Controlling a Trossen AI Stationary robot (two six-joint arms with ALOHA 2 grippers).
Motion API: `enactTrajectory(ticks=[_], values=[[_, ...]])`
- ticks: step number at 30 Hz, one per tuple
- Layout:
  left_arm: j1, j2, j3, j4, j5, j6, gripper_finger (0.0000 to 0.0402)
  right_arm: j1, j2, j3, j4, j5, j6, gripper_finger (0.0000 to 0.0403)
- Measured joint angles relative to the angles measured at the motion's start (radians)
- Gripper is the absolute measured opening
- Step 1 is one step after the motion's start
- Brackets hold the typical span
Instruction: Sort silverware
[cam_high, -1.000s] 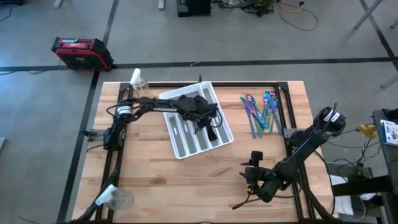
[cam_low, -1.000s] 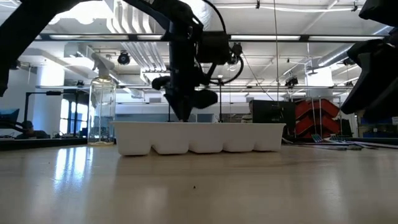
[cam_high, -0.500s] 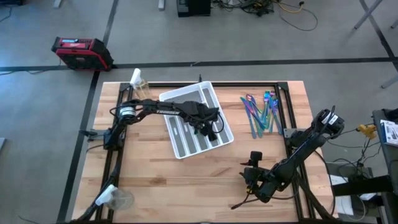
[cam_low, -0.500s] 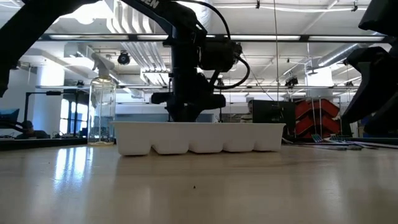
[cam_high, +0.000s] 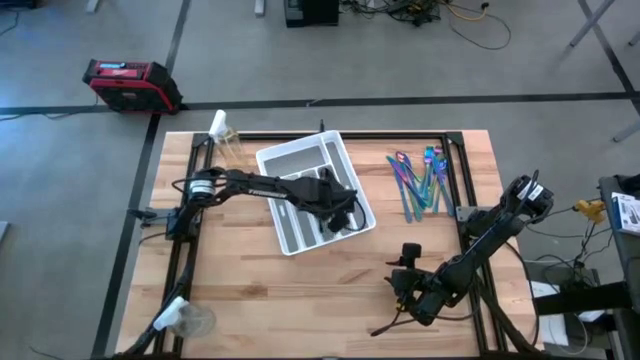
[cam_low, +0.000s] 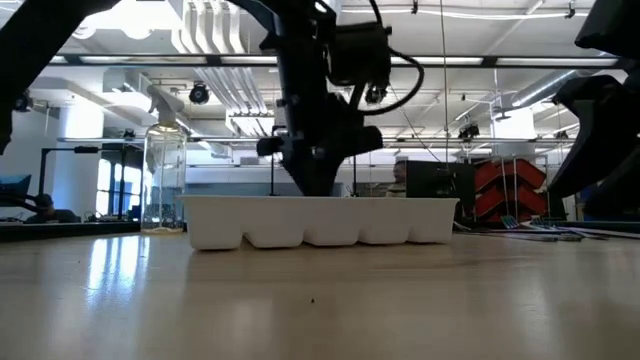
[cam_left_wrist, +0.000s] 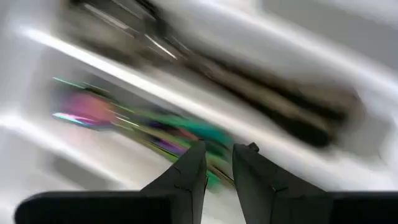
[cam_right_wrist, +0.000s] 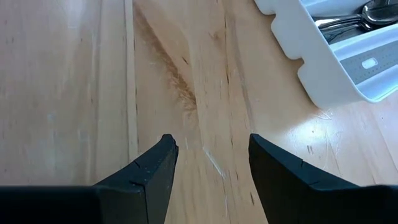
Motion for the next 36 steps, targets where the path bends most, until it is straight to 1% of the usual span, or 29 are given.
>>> enactTrajectory(ticks=[1,2,4,6,10,11,14,16,17,19,21,22,23,26,27,30,34,36], values=[[0.001,-0.004,0.000,-0.003,-0.016,-0.023,0.0065,0.000,0.000,0.000,0.001,0.000,0.001,0.0181],[0.002,-0.004,0.000,-0.005,0.009,-0.038,0.0065,0.000,0.000,0.000,0.001,0.000,0.004,0.0181],[-0.003,0.000,-0.006,-0.005,0.122,-0.053,0.0065,0.000,0.000,0.000,0.001,0.000,0.015,0.0181],[-0.015,0.015,-0.014,-0.005,0.186,-0.066,0.0065,0.000,0.000,0.000,0.002,0.000,0.016,0.0181],[-0.012,0.058,-0.028,-0.011,0.207,-0.102,0.0065,0.000,-0.001,0.000,0.003,0.006,0.006,0.0181],[-0.009,0.072,-0.028,-0.002,0.228,-0.090,0.0065,0.000,-0.001,0.000,0.003,0.006,0.006,0.0181],[-0.010,0.079,-0.027,0.027,0.261,0.026,0.0065,0.000,-0.001,0.000,0.003,0.006,0.005,0.0181],[-0.012,0.077,-0.016,0.053,0.223,0.054,0.0065,0.000,-0.001,0.000,0.003,0.006,-0.005,0.0181],[-0.015,0.075,-0.010,0.068,0.179,0.058,0.0064,-0.002,-0.001,0.000,0.004,0.007,-0.010,0.0181],[-0.019,0.060,-0.004,0.063,0.063,0.058,0.0063,-0.007,-0.001,0.000,0.003,0.007,-0.010,0.0181],[-0.027,0.035,0.000,0.049,-0.080,0.034,0.0063,-0.010,-0.001,0.000,0.004,0.007,-0.011,0.0181],[-0.024,0.024,0.001,0.038,-0.110,0.013,0.0063,-0.010,-0.001,0.000,0.004,0.007,-0.011,0.0181],[-0.020,0.018,0.001,0.023,-0.117,0.001,0.0063,-0.010,-0.001,0.000,0.004,0.006,-0.011,0.0181],[-0.019,0.018,-0.001,-0.003,-0.112,-0.029,0.0063,-0.009,-0.001,0.000,0.004,0.006,-0.011,0.0181],[-0.019,0.018,-0.002,-0.013,-0.089,-0.043,0.0063,-0.009,-0.001,0.000,0.004,0.006,-0.011,0.0181],[-0.017,0.018,-0.009,-0.022,0.043,-0.066,0.0058,-0.013,-0.001,0.000,0.004,0.006,-0.019,0.0181],[-0.017,0.035,-0.037,-0.018,0.084,-0.052,0.0047,-0.013,0.004,0.000,0.012,0.006,-0.018,0.0181],[-0.016,0.041,-0.042,-0.008,0.180,-0.039,0.0041,-0.013,0.006,0.000,0.021,0.006,-0.018,0.0181]])
